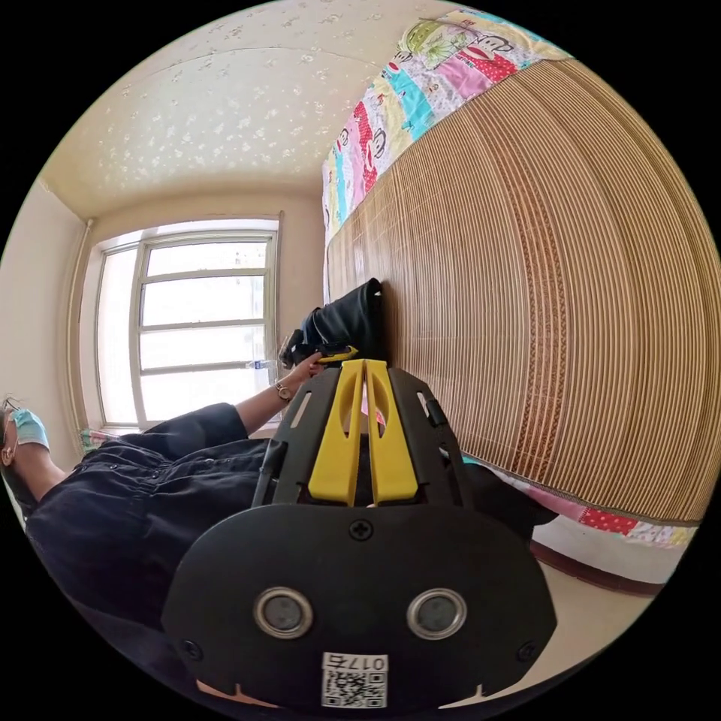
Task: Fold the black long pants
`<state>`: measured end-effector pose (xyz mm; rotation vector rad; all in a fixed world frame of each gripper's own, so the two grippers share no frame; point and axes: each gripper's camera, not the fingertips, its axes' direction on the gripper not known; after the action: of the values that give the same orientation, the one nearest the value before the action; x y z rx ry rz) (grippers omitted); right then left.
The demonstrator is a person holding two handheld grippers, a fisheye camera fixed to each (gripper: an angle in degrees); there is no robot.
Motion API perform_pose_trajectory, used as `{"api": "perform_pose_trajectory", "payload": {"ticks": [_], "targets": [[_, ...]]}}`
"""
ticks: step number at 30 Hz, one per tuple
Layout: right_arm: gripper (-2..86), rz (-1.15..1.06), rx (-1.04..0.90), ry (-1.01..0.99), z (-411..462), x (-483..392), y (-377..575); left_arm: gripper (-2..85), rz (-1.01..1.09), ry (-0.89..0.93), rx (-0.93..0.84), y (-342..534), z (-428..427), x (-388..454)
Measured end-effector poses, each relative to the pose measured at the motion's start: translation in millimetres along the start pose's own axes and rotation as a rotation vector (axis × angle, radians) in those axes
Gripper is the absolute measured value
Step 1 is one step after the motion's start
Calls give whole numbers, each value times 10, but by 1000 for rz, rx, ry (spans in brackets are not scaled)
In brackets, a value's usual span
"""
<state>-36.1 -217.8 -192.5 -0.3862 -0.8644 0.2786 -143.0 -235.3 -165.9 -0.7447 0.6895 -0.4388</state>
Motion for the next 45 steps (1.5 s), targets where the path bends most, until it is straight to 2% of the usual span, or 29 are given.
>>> {"api": "perform_pose_trajectory", "payload": {"ticks": [3,5,11,13,15,20,26,29,32,39,43,45], "targets": [[3,-16,4,13,25,-100,-147,-3,-61,243,30,21,-16,-495],[3,-31,21,-8,32,-155,-211,-6,-19,379,61,107,-16,-710],[4,-56,42,-40,32,-141,-184,-8,304,701,161,525,-260,-1102],[4,-52,47,-51,31,-96,-174,-8,377,873,213,560,-434,-1318],[5,-59,53,-70,26,-73,-173,-8,457,924,243,568,-605,-1367],[10,-186,14,-117,25,-218,-243,-9,768,911,288,814,-1138,-1119],[42,-357,-99,-117,106,-478,-280,-9,995,1097,244,1285,-1103,-991],[63,-431,-167,-156,156,-576,-228,-9,1149,1239,263,1663,-1083,-1066],[72,-494,-234,-199,179,-687,-174,-9,1270,1458,335,1971,-1222,-1343],[91,-590,-271,-162,84,-942,-169,-7,1709,1883,706,3007,-1991,-2104],[105,-686,-264,-156,38,-1237,-189,-5,1932,2052,829,3576,-2216,-2306],[116,-721,-271,-160,53,-1376,-210,-5,2016,2155,770,3771,-2215,-2200]]}}
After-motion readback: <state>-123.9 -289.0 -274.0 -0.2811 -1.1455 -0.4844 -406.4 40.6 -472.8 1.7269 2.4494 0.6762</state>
